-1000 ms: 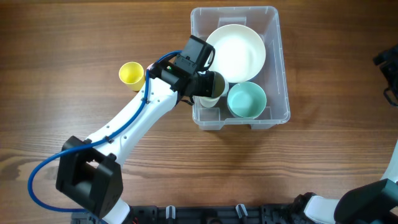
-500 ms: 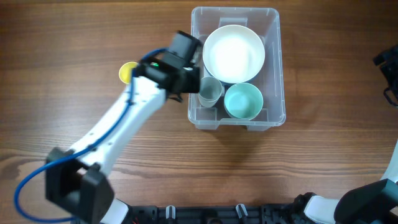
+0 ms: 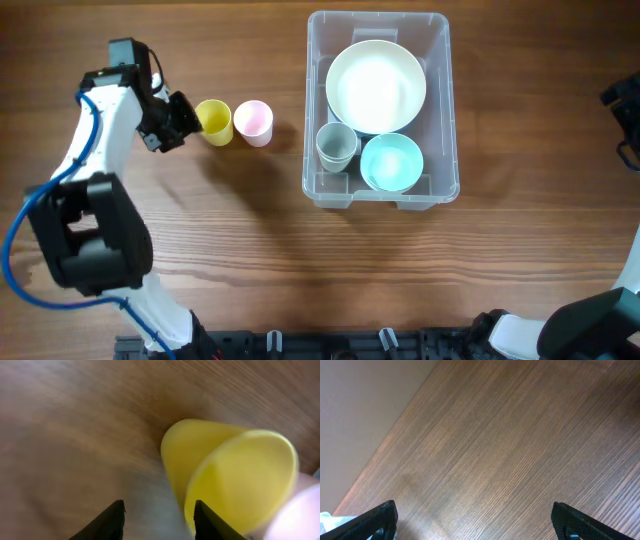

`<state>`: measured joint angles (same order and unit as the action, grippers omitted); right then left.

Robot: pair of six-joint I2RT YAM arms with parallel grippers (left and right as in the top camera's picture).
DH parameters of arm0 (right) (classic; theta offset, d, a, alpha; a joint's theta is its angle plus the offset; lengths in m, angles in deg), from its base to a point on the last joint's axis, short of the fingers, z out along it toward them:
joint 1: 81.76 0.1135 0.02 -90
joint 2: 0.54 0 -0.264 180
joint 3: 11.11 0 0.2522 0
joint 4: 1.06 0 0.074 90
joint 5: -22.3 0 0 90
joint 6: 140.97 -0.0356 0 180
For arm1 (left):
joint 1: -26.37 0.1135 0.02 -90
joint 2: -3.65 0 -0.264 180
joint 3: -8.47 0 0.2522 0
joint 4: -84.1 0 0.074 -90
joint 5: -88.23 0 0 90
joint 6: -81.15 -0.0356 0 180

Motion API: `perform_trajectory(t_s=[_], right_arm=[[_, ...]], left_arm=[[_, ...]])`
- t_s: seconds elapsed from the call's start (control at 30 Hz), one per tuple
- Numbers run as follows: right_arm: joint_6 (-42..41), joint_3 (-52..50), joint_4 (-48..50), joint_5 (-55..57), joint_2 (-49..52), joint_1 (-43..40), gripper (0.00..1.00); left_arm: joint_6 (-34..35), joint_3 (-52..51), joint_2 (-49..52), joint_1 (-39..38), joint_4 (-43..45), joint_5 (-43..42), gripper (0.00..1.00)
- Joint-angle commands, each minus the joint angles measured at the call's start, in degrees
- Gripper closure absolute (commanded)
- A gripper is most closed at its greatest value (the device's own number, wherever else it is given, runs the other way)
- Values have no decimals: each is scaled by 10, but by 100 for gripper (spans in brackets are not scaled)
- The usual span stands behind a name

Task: Pack container
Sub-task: 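Move the left gripper to the yellow cup and grasp it, then carry the yellow cup into the container onto the grey cup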

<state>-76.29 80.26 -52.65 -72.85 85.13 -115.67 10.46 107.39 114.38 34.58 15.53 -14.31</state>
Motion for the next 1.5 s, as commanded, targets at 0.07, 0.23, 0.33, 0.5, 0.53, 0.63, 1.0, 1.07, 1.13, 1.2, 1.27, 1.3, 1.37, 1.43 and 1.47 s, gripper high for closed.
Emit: perform_trajectory(t_s=[0.07, 0.23, 0.33, 0.5, 0.53, 0.63, 1.0, 1.07, 1.13, 1.2, 1.27, 1.3, 1.37, 1.43, 1.47], right_arm=[[-3, 3, 1, -3, 3, 2, 0], [-3, 3, 1, -3, 3, 2, 0], [-3, 3, 1, -3, 3, 2, 1], [-3, 3, 1, -3, 3, 2, 0], [-3, 3, 1, -3, 3, 2, 0], [-3, 3, 1, -3, 3, 2, 0], [-3, 3, 1, -3, 3, 2, 0], [-3, 3, 1, -3, 3, 2, 0], [-3, 3, 1, -3, 3, 2, 0], [-3, 3, 1, -3, 3, 2, 0], [-3, 3, 1, -3, 3, 2, 0], [-3, 3, 1, -3, 3, 2, 0], [-3, 3, 1, -3, 3, 2, 0], [-4, 3, 1, -3, 3, 2, 0], [-4, 3, 1, -3, 3, 2, 0]], left_arm=[[-35, 3, 34, 0, 21, -31, 84], [-35, 12, -20, 0, -7, -4, 96], [-35, 43, -91, -5, -50, 17, 96], [-57, 52, -224, -141, -34, 2, 96], [-62, 52, -231, -181, -21, 4, 96], [-67, 52, -220, -304, 14, 66, 96], [-35, 52, -91, -383, 27, 135, 94], [-35, 52, -74, -383, 25, 131, 79], [-37, 53, -74, -383, 28, 130, 58], [-35, 65, -95, -383, 23, 128, 40], [-28, 81, -125, -372, 9, 129, 30], [-19, 82, -142, -360, 2, 131, 30], [-11, 82, -161, -329, -17, 134, 32], [18, 82, -158, -246, -61, 133, 32], [20, 82, -152, -223, -69, 125, 31]])
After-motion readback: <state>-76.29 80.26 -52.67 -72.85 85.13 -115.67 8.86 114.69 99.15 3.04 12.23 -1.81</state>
